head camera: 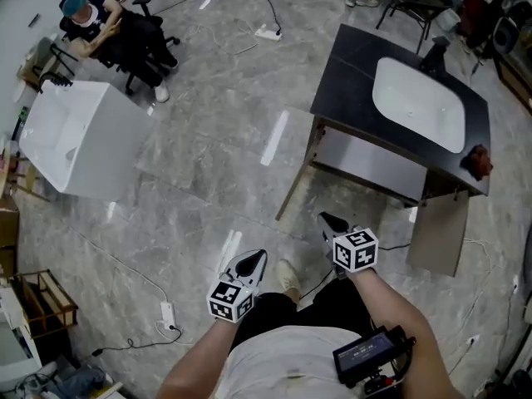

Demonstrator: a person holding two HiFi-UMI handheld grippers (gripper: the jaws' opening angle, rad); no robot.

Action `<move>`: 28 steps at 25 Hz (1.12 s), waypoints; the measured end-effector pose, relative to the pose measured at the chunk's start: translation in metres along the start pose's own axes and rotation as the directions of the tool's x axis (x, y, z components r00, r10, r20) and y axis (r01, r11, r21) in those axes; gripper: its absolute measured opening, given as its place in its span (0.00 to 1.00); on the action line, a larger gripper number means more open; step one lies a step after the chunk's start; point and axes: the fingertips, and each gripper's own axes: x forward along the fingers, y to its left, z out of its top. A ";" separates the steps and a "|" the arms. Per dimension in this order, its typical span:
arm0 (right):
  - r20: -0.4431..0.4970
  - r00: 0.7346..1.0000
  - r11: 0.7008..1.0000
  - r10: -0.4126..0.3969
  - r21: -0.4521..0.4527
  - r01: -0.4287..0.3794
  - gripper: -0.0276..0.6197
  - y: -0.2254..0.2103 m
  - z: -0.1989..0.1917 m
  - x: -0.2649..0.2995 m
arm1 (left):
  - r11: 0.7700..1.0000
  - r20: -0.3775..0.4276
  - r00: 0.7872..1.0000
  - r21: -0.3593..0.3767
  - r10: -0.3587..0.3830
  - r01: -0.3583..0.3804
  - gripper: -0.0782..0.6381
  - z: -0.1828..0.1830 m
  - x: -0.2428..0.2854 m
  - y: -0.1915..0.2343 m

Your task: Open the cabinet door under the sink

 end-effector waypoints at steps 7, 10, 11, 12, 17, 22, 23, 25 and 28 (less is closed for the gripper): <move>0.148 0.988 0.997 -0.049 -0.060 0.058 0.07 -0.006 0.035 -0.118 | 0.958 -0.024 0.979 0.203 -0.201 0.201 0.12 0.055 0.016 -0.068; 0.200 0.978 0.997 -0.053 -0.041 0.063 0.07 0.009 0.026 -0.169 | 0.916 -0.076 0.958 0.279 -0.277 0.288 0.12 0.060 0.001 -0.101; 0.222 0.973 0.997 -0.059 -0.038 0.070 0.07 0.011 0.025 -0.184 | 0.905 -0.077 0.953 0.298 -0.295 0.304 0.12 0.066 0.000 -0.110; 0.246 0.967 0.996 -0.068 -0.036 0.079 0.07 0.012 0.025 -0.199 | 0.898 -0.068 0.949 0.309 -0.307 0.313 0.12 0.072 0.000 -0.118; 0.340 0.935 0.993 -0.106 -0.009 0.116 0.06 0.013 0.018 -0.263 | 0.897 -0.022 0.939 0.287 -0.343 0.334 0.12 0.089 0.011 -0.165; 0.372 0.922 0.993 -0.110 -0.008 0.121 0.06 0.021 -0.007 -0.301 | 0.835 -0.088 0.900 0.342 -0.428 0.431 0.12 0.070 0.014 -0.224; 0.375 0.921 0.993 -0.110 -0.007 0.121 0.06 0.021 -0.013 -0.306 | 0.822 -0.103 0.893 0.357 -0.438 0.444 0.12 0.066 0.016 -0.233; 0.382 0.917 0.992 -0.112 -0.003 0.122 0.06 0.017 -0.022 -0.317 | 0.808 -0.111 0.888 0.377 -0.446 0.453 0.12 0.064 0.022 -0.250; 0.396 0.912 0.992 -0.109 -0.012 0.124 0.06 0.007 -0.028 -0.338 | 0.817 -0.082 0.894 0.375 -0.441 0.438 0.12 0.068 0.031 -0.277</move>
